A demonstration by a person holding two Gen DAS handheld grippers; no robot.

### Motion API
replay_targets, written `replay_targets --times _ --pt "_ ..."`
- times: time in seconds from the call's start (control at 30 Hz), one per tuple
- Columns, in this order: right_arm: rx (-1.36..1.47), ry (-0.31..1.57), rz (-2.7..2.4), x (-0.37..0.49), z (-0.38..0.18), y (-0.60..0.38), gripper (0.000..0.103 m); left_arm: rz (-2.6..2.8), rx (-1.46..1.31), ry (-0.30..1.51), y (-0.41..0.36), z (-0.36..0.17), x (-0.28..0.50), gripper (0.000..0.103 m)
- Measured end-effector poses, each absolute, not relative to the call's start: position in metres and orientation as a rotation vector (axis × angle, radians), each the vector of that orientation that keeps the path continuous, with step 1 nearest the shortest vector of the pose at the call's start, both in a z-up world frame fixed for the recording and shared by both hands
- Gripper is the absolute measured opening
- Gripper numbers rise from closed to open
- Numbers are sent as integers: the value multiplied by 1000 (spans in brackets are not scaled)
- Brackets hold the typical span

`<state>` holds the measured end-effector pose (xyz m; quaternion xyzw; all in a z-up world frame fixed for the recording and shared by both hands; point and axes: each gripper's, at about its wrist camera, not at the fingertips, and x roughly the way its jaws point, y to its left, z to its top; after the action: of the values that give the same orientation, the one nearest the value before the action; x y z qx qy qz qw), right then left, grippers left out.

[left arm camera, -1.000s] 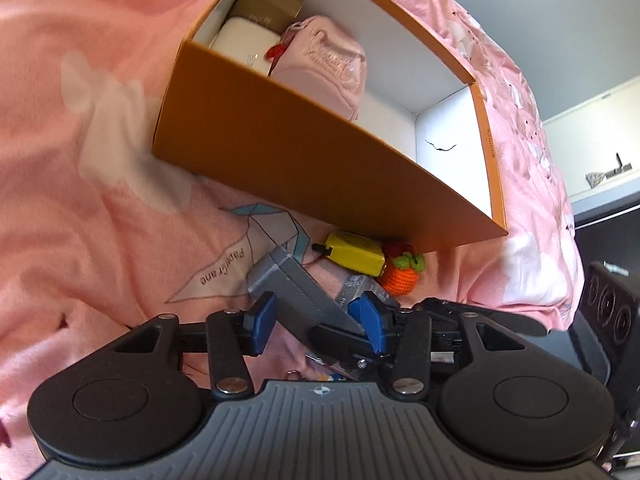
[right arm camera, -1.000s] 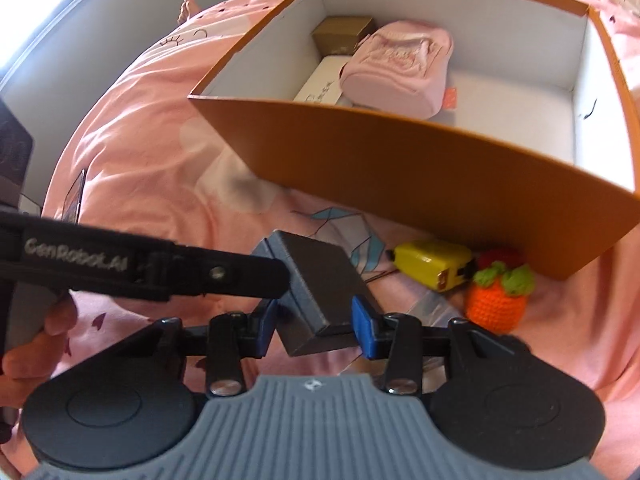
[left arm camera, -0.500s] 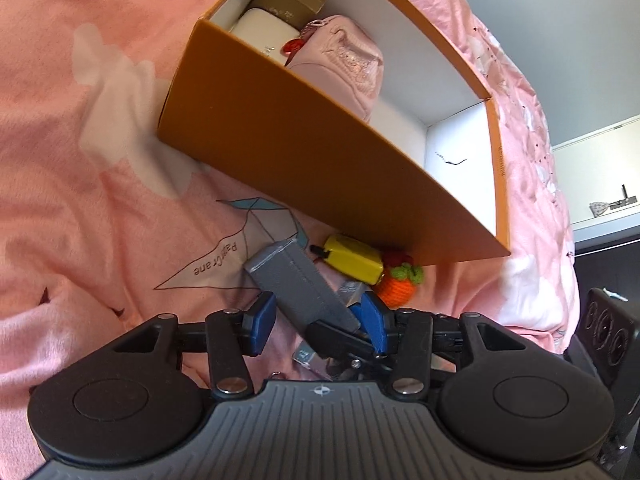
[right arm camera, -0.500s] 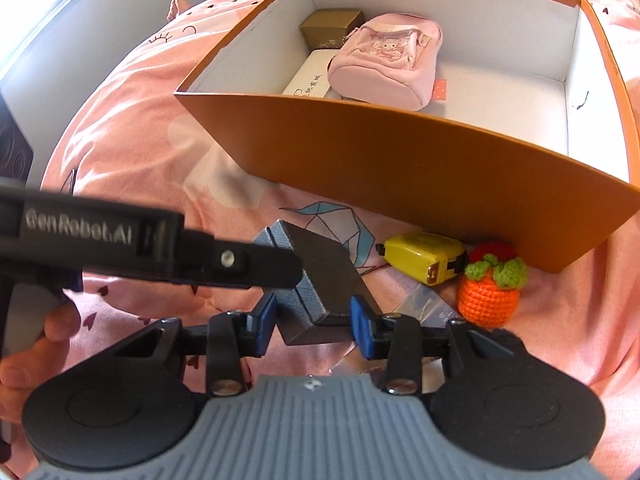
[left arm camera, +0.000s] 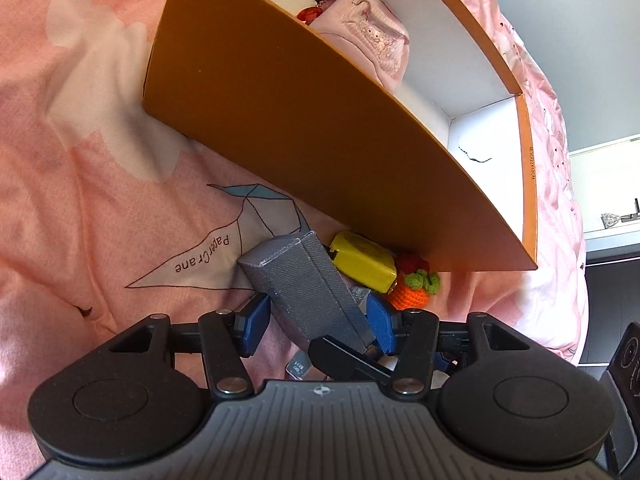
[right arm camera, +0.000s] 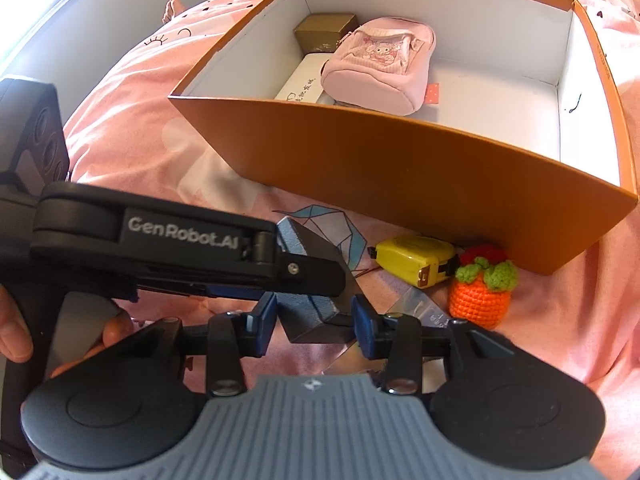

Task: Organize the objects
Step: 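Grip the dark grey box with the left tool while the right tool moves aside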

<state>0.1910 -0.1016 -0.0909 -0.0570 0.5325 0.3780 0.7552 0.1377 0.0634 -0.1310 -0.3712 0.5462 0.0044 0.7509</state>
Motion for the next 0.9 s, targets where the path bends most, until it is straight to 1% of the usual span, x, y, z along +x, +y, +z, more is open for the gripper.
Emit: replay_targets --times 0.1,0.27,0.37,0.5,0.67,0.9 --pt "-132 1159 822 191 -90 -102 45 20 -805 1199 60 -132 141 63" --pt "-149 1149 846 187 -90 -100 44 41 -770 1208 55 -135 142 60" --pt "-128 1158 858 187 -90 -101 44 42 -752 1199 56 -135 140 56" --pt "-126 1168 869 185 -88 -101 43 21 -715 1186 55 -132 137 53" --pt "-143 1148 838 183 -77 -111 43 -6 -614 1167 54 -118 128 40" --pt "-147 1230 664 202 -79 -136 43 -37 -456 1145 52 -95 119 38"
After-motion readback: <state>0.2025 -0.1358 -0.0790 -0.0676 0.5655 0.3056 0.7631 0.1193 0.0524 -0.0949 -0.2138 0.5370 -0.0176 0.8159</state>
